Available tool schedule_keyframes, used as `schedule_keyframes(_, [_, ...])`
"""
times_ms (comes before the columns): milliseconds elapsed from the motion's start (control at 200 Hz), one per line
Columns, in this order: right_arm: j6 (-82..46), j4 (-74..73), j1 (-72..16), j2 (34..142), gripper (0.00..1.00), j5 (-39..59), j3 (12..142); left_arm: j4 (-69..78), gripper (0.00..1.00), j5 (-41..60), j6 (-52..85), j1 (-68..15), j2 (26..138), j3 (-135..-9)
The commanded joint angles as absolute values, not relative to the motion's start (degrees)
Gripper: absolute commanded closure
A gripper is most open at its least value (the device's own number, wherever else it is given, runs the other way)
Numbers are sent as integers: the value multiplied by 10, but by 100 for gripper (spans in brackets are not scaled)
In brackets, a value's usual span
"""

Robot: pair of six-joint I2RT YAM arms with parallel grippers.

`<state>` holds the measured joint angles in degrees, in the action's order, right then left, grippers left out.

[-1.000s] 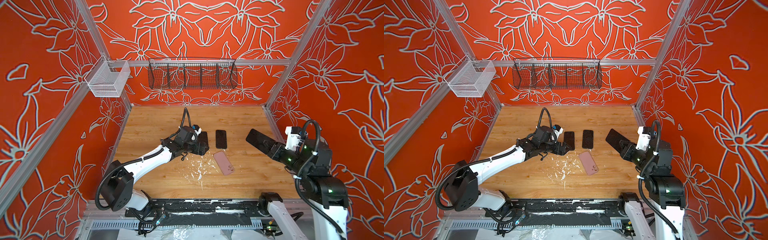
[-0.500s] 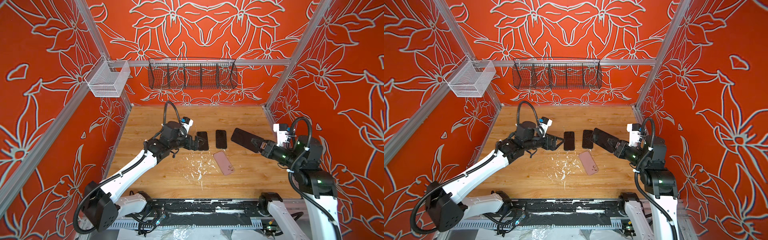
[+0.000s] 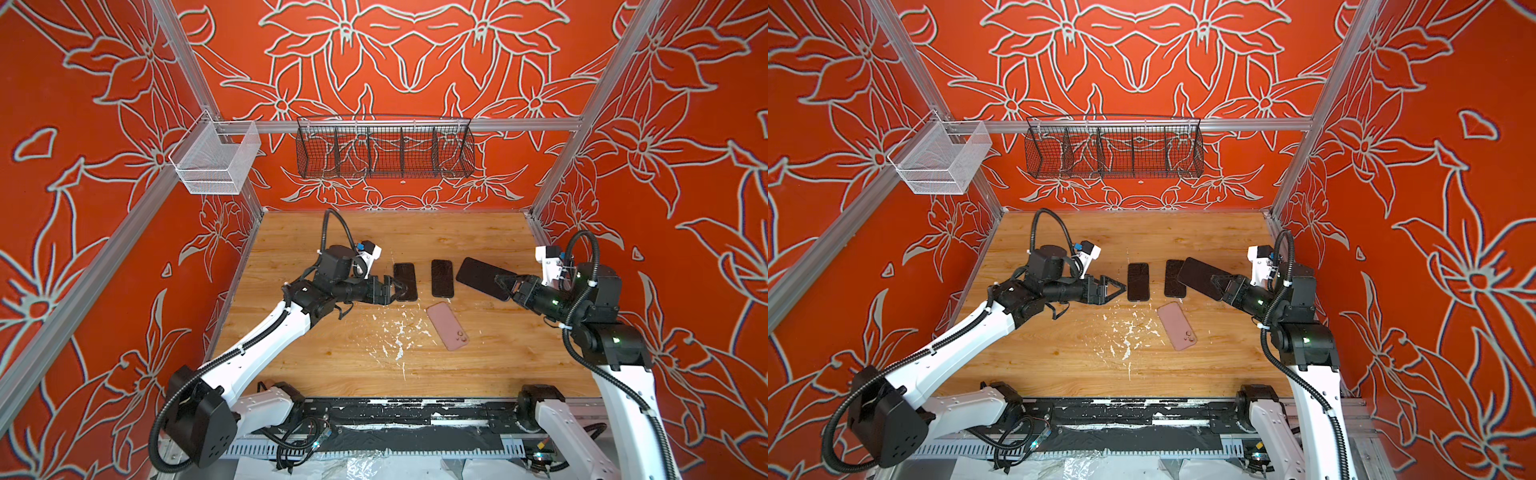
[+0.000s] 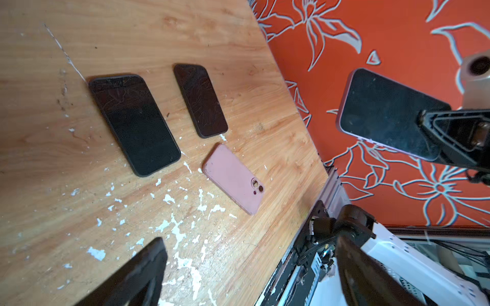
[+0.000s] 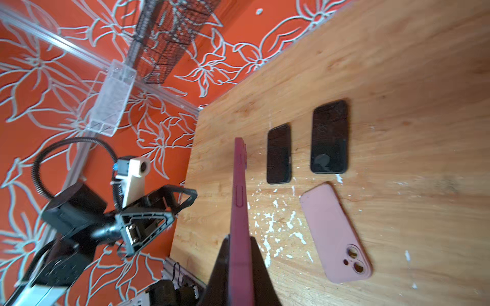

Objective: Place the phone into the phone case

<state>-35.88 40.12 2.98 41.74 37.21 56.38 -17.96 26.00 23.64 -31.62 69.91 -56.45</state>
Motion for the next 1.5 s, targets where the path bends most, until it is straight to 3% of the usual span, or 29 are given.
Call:
schedule_keyframes(0, [-348, 415, 35, 421, 100, 305, 572, -269, 2, 118, 171, -389, 728, -606])
schedule_keyframes(130, [-335, 441, 38, 405, 100, 261, 561, -250, 2, 132, 209, -409, 773, -605])
schedule_keyframes(285, [-297, 511, 43, 393, 100, 171, 563, -285, 2, 51, 226, -468, 853, -654])
schedule_keyframes(380, [-275, 540, 43, 397, 100, 144, 544, -293, 2, 73, 282, -468, 897, -673])
schedule_keyframes(515, [-244, 551, 43, 409, 100, 131, 507, -148, 2, 154, 369, -468, 915, -620])
schedule_keyframes(726, [-252, 493, 43, 444, 100, 192, 465, 1, 2, 148, 484, -464, 945, -560])
schedule_keyframes(1036, [-276, 381, 31, 483, 100, 202, 373, 207, 2, 173, 625, -454, 1028, -515])
schedule_keyframes(1491, [-295, 286, -1, 521, 100, 318, 317, 256, 2, 176, 668, -452, 1099, -538])
